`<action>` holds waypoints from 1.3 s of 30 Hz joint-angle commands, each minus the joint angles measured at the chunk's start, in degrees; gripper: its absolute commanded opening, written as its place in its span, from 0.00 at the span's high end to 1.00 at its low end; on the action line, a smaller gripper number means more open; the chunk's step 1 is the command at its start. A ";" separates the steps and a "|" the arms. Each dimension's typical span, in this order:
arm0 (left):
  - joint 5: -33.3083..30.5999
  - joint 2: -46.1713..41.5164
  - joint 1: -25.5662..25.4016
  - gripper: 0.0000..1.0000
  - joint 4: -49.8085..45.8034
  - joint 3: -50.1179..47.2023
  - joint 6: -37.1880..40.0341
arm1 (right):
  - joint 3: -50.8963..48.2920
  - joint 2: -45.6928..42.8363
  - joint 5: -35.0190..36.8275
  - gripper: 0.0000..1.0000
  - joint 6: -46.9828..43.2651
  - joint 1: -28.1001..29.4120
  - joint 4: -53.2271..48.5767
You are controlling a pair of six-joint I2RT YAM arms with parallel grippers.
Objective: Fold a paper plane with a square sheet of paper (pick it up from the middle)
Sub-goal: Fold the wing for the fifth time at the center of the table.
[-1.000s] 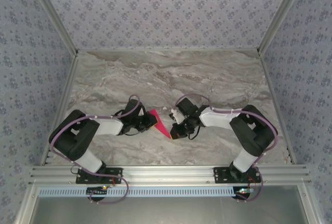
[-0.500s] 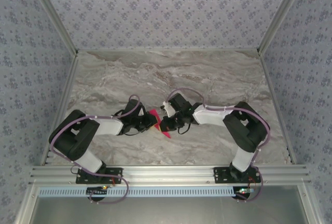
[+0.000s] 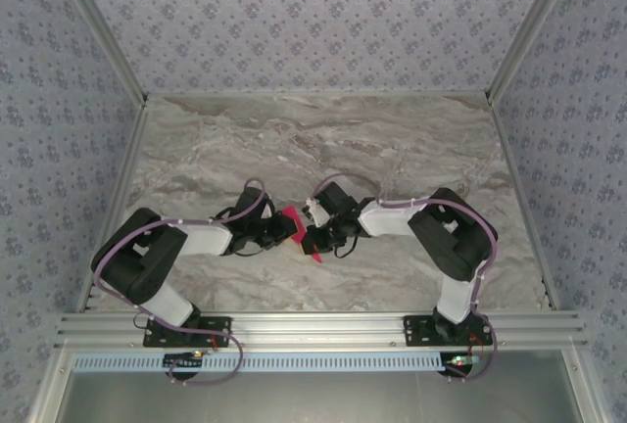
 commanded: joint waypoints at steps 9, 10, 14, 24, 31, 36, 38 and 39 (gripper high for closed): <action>1.07 -5.38 -2.77 0.82 -0.29 0.90 9.47 | -3.64 2.14 0.25 1.00 -0.59 -2.86 -1.29; 0.76 -5.16 -2.96 0.82 -0.45 0.75 9.53 | -3.72 2.12 0.14 1.00 -0.56 -2.89 -1.30; 0.13 -3.35 -3.45 0.82 -0.05 0.02 10.10 | -4.25 1.78 -0.40 1.00 -0.53 -3.30 -1.01; -0.58 1.68 -3.70 0.84 0.64 2.21 10.44 | -5.15 0.42 -2.11 1.00 -2.59 -3.25 -1.28; -1.50 1.85 -3.70 0.86 -0.89 1.77 10.15 | -4.97 -4.97 1.10 1.00 0.46 -3.22 2.52; -1.98 1.53 -3.71 0.87 -1.77 1.79 10.22 | -4.92 -4.96 5.24 1.00 3.48 -1.71 5.20; -2.03 1.47 -3.71 0.87 -1.72 1.77 10.24 | -4.58 -4.16 6.74 1.00 4.33 -1.17 5.61; -2.03 1.49 -3.71 0.87 -1.69 1.77 10.21 | -4.32 -3.64 7.10 1.00 4.69 -0.94 5.73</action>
